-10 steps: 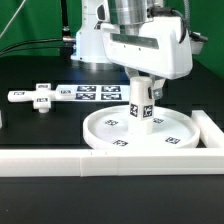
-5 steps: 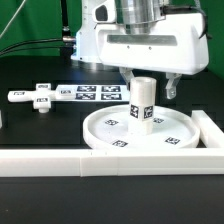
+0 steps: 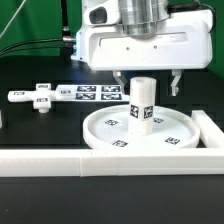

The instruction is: Assemble round table

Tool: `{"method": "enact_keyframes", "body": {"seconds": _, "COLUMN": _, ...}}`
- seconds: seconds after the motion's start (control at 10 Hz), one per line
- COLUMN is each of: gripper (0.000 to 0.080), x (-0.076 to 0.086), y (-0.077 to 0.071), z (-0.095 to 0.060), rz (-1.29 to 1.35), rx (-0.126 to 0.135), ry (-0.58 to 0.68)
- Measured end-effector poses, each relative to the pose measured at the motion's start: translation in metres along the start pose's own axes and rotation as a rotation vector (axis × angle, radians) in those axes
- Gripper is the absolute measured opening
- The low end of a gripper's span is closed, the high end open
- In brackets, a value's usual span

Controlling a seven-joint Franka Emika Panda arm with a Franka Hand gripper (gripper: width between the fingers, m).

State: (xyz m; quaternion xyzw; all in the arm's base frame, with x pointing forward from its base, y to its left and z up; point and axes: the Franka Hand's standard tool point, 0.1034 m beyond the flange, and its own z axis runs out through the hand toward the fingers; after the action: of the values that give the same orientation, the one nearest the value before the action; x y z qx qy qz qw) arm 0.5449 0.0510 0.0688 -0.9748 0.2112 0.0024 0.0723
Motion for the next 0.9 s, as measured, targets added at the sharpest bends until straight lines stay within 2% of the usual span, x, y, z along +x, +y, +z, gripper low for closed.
{"method": "enact_keyframes", "body": {"seconds": 0.1, "gripper": 0.0649, "x": 0.0000, "y": 0.0001, "z": 0.0000, "rz": -0.078, "rx": 0.000, "ry": 0.000}}
{"method": "enact_keyframes", "body": {"seconds": 0.4, "gripper": 0.0649, "x": 0.0067, "y": -0.0012, "z": -0.0009, "rz": -0.449, "rx": -0.028, "ry": 0.009}}
{"method": "enact_keyframes", "body": {"seconds": 0.5, "gripper": 0.0649, "x": 0.0092, "y": -0.0024, "z": -0.0023, "rz": -0.610, "rx": -0.045, "ry": 0.013}}
{"method": "enact_keyframes", "body": {"seconds": 0.9, "gripper": 0.0649, "x": 0.0100, "y": -0.0006, "z": -0.0023, "rz": -0.862, "rx": -0.054, "ry": 0.008}}
